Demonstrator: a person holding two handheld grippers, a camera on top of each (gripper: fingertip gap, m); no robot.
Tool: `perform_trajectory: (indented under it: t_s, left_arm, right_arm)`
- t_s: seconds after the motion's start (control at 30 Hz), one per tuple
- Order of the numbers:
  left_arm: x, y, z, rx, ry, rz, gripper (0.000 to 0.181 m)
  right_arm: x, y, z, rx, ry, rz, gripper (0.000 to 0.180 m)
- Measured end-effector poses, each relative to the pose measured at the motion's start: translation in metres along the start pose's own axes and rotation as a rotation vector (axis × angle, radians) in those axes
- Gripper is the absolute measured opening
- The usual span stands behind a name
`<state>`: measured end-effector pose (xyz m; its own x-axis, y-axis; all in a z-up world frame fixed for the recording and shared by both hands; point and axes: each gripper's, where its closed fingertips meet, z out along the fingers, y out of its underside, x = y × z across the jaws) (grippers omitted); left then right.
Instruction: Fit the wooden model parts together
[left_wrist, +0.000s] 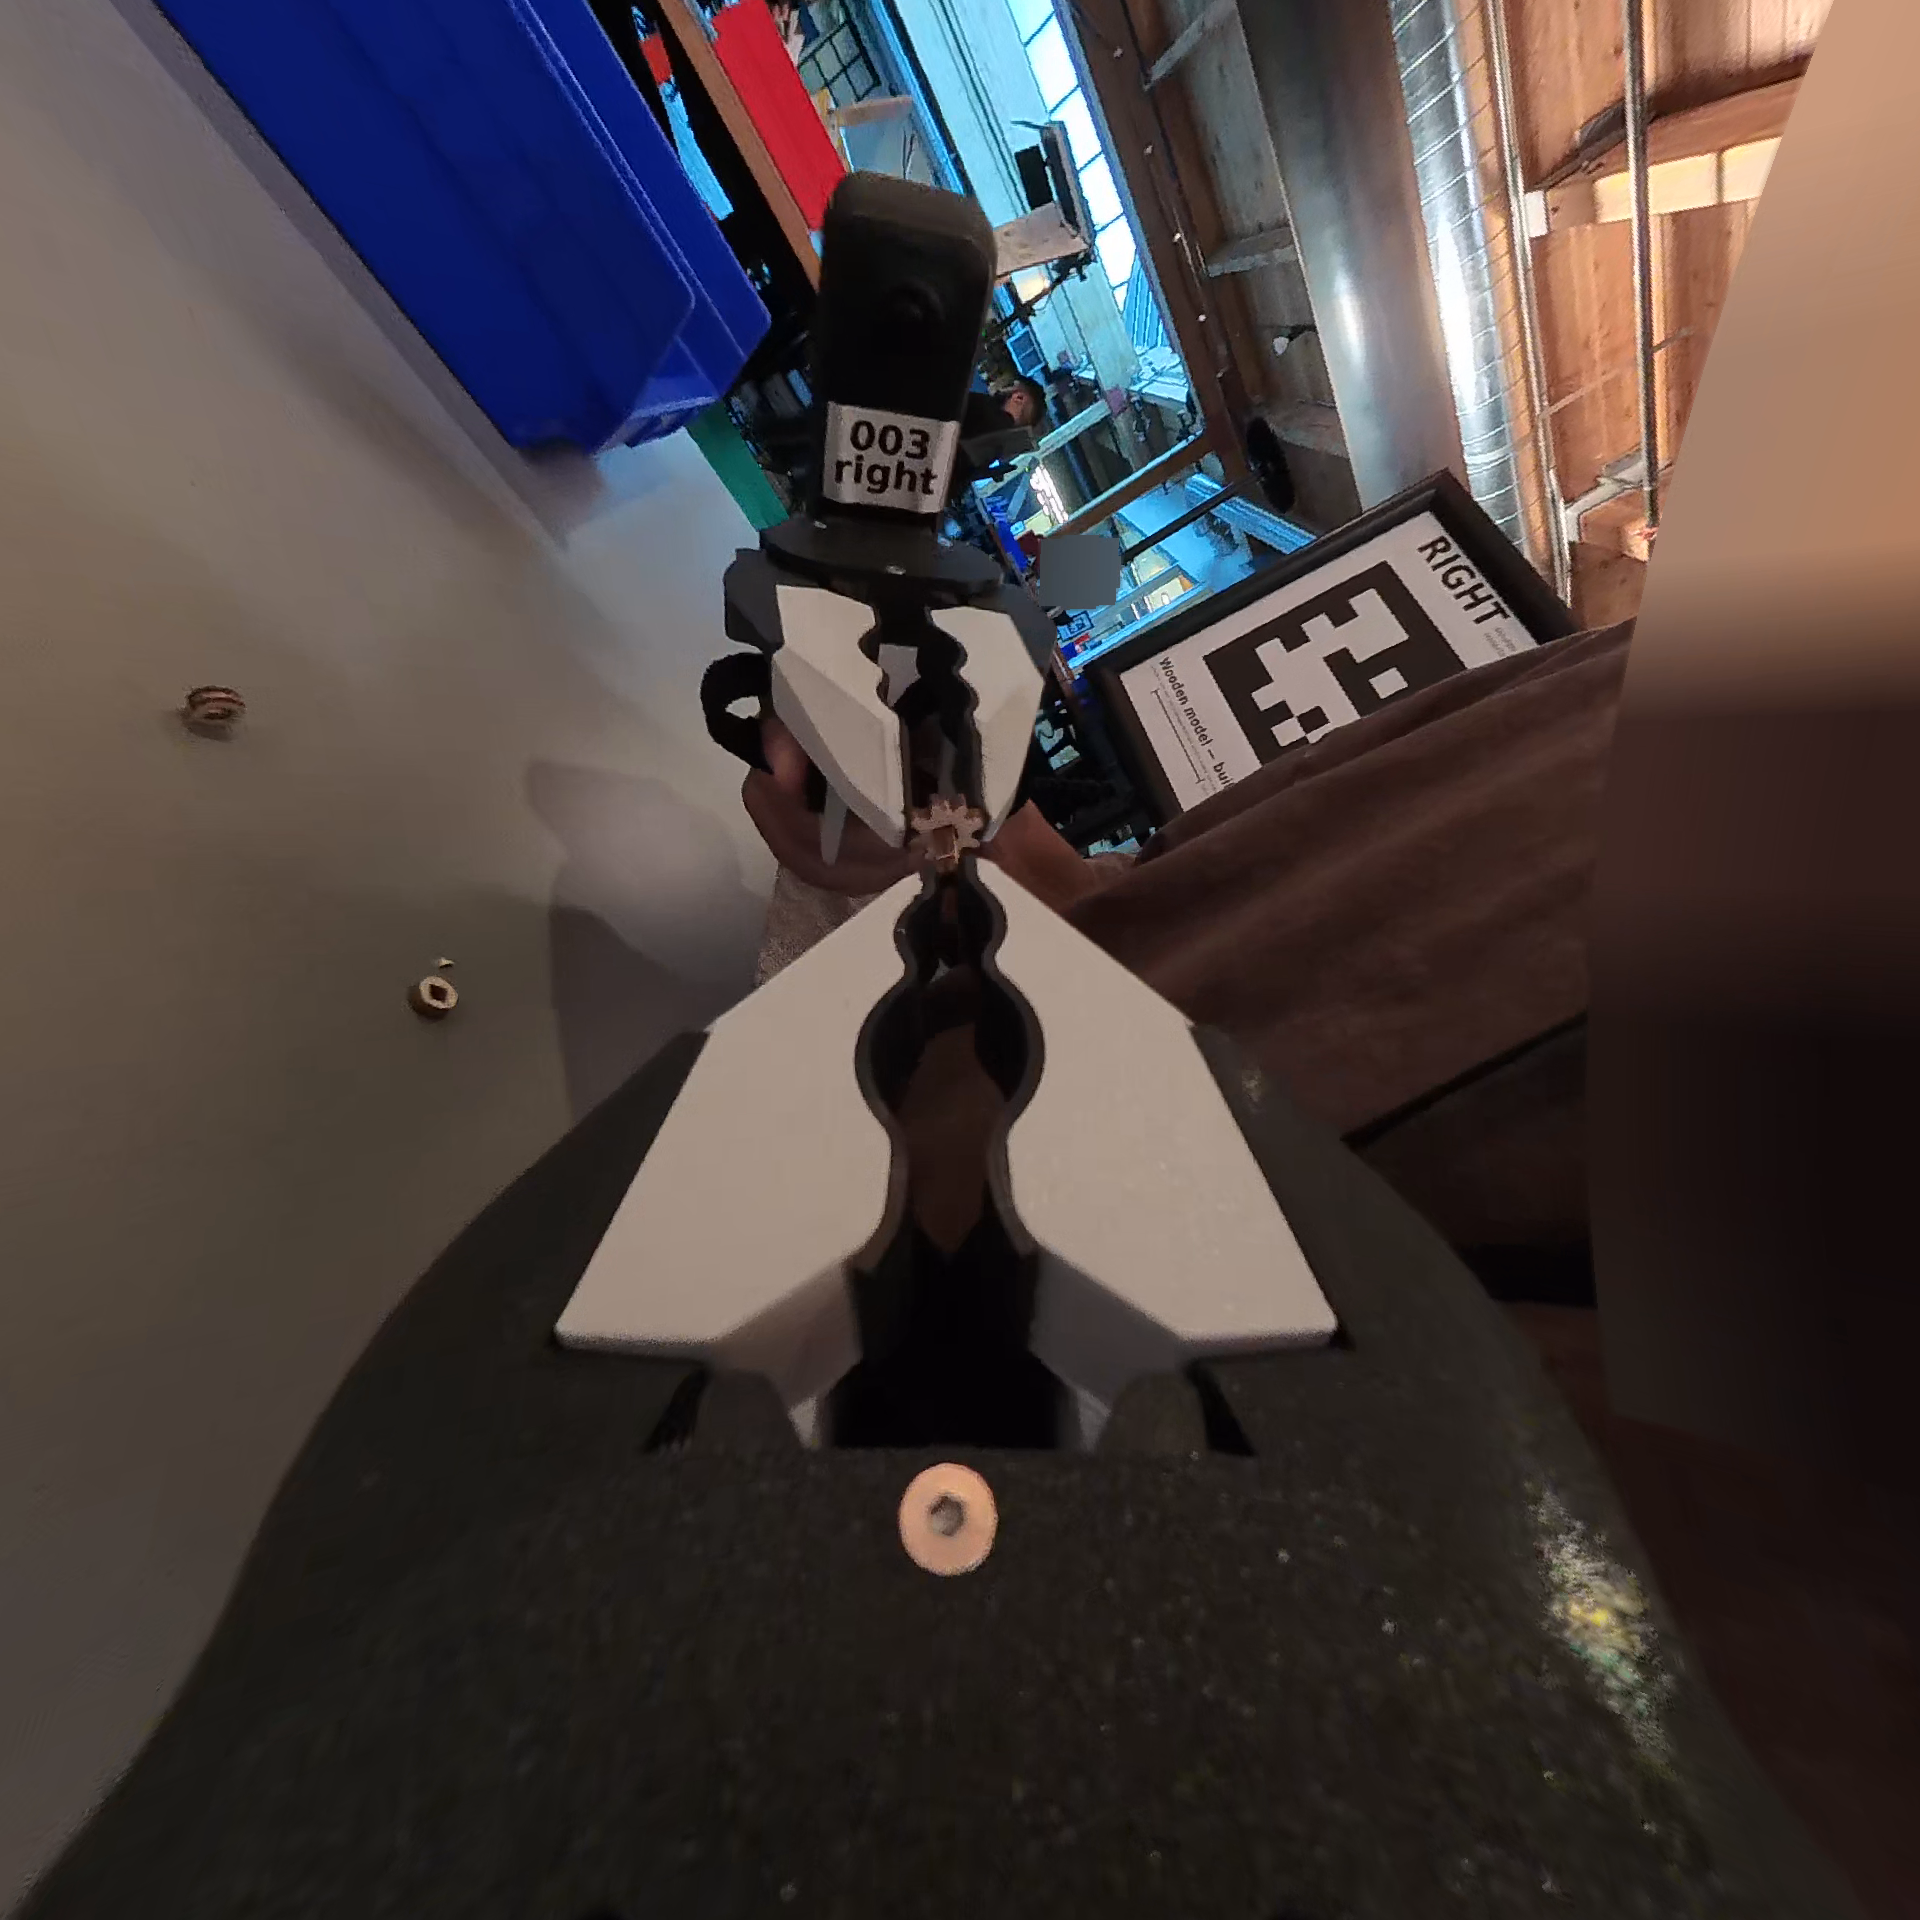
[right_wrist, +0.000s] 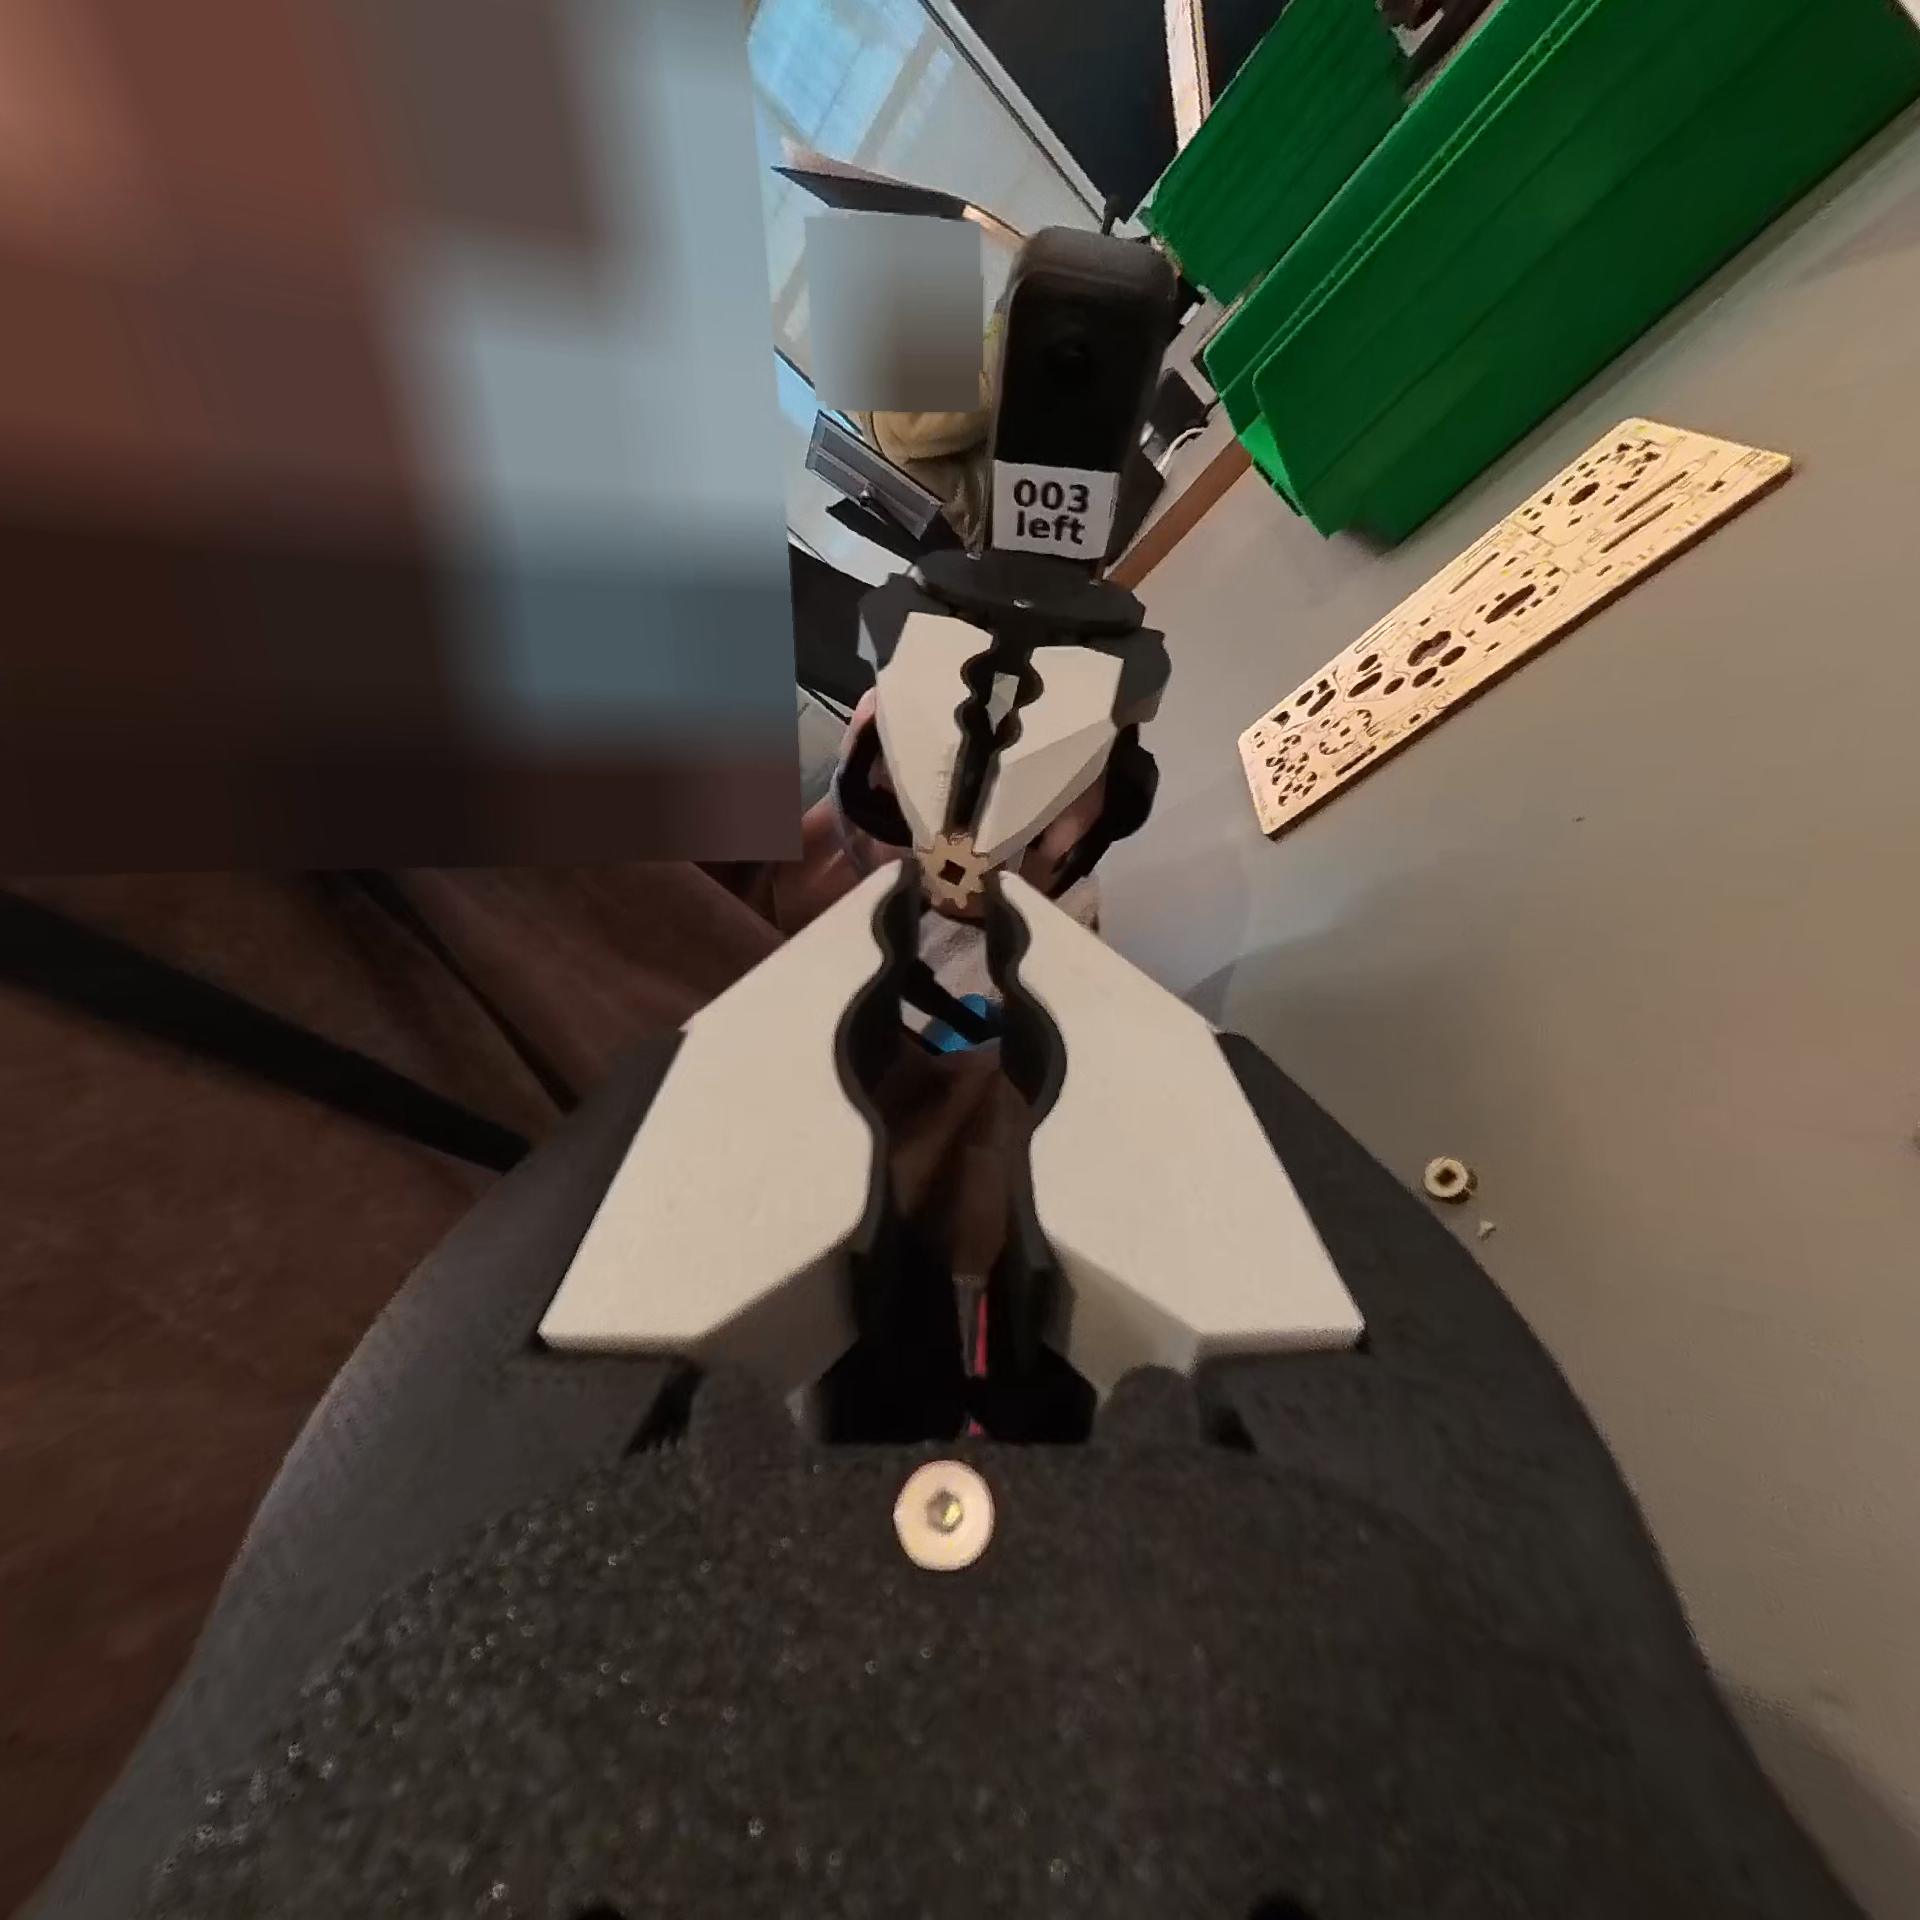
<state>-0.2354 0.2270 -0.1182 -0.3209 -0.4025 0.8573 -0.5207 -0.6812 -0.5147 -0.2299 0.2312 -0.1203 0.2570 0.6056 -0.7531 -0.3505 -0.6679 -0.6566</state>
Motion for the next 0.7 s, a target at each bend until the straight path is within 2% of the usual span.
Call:
perform_trajectory:
  t_s: [0.33,0.5,0.7]
  left_arm:
    - [-0.008,0.005,0.002,-0.019,-0.015,-0.033,0.000]
    - [-0.013,0.008,0.003,-0.033,-0.046,-0.014,0.000]
    - [-0.009,0.003,0.003,0.008,-0.049,0.027,0.000]
  right_arm:
    - [0.006,0.009,-0.002,-0.077,0.068,-0.058,0.012]
    - [0.010,0.013,-0.002,-0.084,0.076,-0.015,0.012]
    - [0.005,0.006,-0.002,0.033,-0.010,0.102,0.011]
